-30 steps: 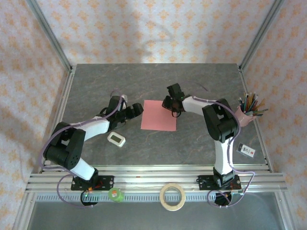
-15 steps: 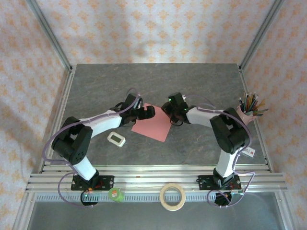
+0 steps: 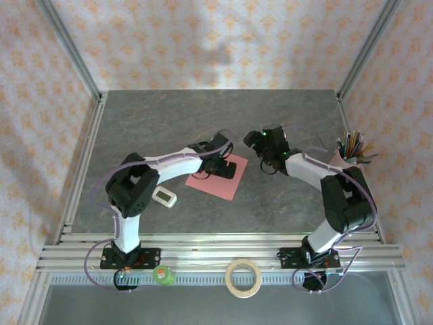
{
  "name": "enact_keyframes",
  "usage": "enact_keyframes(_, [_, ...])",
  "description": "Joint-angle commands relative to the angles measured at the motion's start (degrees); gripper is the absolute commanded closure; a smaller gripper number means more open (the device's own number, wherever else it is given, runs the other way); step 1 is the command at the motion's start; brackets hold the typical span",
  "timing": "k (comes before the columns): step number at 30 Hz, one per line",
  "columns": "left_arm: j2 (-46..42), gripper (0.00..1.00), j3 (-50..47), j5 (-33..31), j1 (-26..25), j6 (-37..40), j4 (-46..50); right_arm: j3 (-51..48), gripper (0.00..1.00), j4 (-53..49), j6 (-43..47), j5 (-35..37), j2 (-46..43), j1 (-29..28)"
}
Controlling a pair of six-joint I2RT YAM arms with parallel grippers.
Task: Fold a paper plane with a square sheet of paper (pick it up from the middle)
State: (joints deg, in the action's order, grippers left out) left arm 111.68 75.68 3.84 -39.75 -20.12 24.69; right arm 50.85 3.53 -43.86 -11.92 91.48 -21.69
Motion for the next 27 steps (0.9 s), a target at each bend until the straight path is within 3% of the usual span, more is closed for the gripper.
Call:
enact_keyframes(1, [2.72,0.04,3.68,-2.90,-0.63,2.89,6.54,-0.42,0.10,0.26,2.39,1.81,-1.59,0.49])
enact_keyframes(10, [5.58,0.07,5.88,-6.08,-1.43,2.40,8.77,-1.19,0.10,0.41,1.99,1.05,-0.93,0.47])
enact_keyframes(20, [2.84,0.09,5.71,-5.08,-1.36,2.78,8.12,-1.04,0.11,-0.22,1.93,1.43,-0.51,0.43])
enact_keyframes(27, [1.87,0.06,4.87,-3.59,0.01,2.59,6.70,-1.13,0.11,-0.44,1.92,1.78,-0.34,0.45])
